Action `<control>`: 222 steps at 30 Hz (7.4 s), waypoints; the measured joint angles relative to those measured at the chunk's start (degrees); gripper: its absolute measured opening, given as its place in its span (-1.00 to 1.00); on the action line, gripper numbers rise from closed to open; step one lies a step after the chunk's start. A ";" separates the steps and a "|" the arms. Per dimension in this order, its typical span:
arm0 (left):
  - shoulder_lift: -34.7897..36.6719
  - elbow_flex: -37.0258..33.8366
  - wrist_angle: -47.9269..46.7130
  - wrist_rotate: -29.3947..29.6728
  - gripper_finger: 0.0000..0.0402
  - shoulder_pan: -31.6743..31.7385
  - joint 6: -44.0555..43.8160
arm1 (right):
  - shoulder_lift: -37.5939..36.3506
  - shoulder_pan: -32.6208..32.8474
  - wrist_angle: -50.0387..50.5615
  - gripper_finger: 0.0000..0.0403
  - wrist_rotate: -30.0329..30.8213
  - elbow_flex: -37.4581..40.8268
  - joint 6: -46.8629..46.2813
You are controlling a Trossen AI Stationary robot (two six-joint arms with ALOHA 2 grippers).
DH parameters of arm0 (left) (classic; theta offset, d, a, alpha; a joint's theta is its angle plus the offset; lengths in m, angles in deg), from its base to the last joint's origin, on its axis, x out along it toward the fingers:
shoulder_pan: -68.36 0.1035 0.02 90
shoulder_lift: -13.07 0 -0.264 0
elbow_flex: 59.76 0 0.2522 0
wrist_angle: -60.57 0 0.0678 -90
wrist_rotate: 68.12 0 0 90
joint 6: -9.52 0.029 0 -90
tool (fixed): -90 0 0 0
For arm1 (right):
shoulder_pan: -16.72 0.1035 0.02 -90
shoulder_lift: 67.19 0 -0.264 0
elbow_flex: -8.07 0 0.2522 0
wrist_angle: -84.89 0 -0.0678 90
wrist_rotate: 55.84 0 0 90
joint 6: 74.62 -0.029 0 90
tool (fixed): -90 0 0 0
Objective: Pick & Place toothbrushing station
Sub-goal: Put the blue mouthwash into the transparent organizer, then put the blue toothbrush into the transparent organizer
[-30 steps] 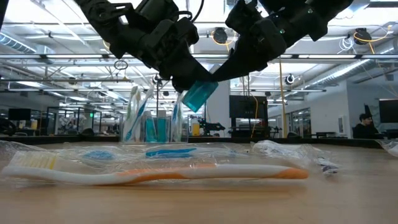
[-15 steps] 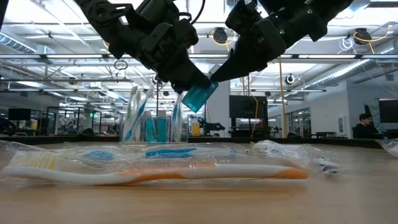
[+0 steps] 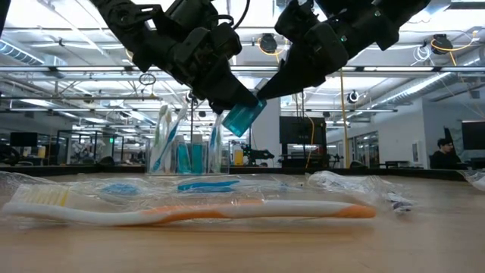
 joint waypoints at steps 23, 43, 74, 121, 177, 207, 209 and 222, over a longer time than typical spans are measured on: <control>6.81 0.00 -0.64 13.45 -0.48 4.15 -2.87 | -15.25 0.13 0.25 -0.02 13.43 1.62 -3.75; 6.35 -0.09 -12.16 63.33 -0.44 5.57 -27.63 | -17.25 -1.73 -25.25 -0.05 13.36 18.00 -1.84; 13.84 -16.55 10.12 71.51 -0.44 3.43 -30.63 | -17.18 -1.75 -23.22 -0.09 13.13 18.23 -3.66; 1.32 -21.65 30.59 63.42 -0.32 5.31 -14.63 | -17.16 -1.78 -24.69 -0.09 13.13 18.21 -3.44; 27.51 -21.68 3.87 17.92 0.26 -14.95 -14.85 | -1.63 4.49 -21.67 0.10 2.60 5.37 -1.12; 40.54 -21.66 -16.93 18.49 0.26 -15.32 -8.94 | 31.23 7.74 -19.75 0.05 -13.29 -10.21 -9.50; 40.54 -21.66 -16.92 18.51 0.26 -15.32 -8.94 | 32.56 7.69 -20.53 0.05 -13.65 -10.21 -8.95; 40.52 -21.66 -16.93 18.52 0.26 -15.32 -9.01 | 33.18 6.88 -21.28 -0.62 -13.67 -10.17 -4.91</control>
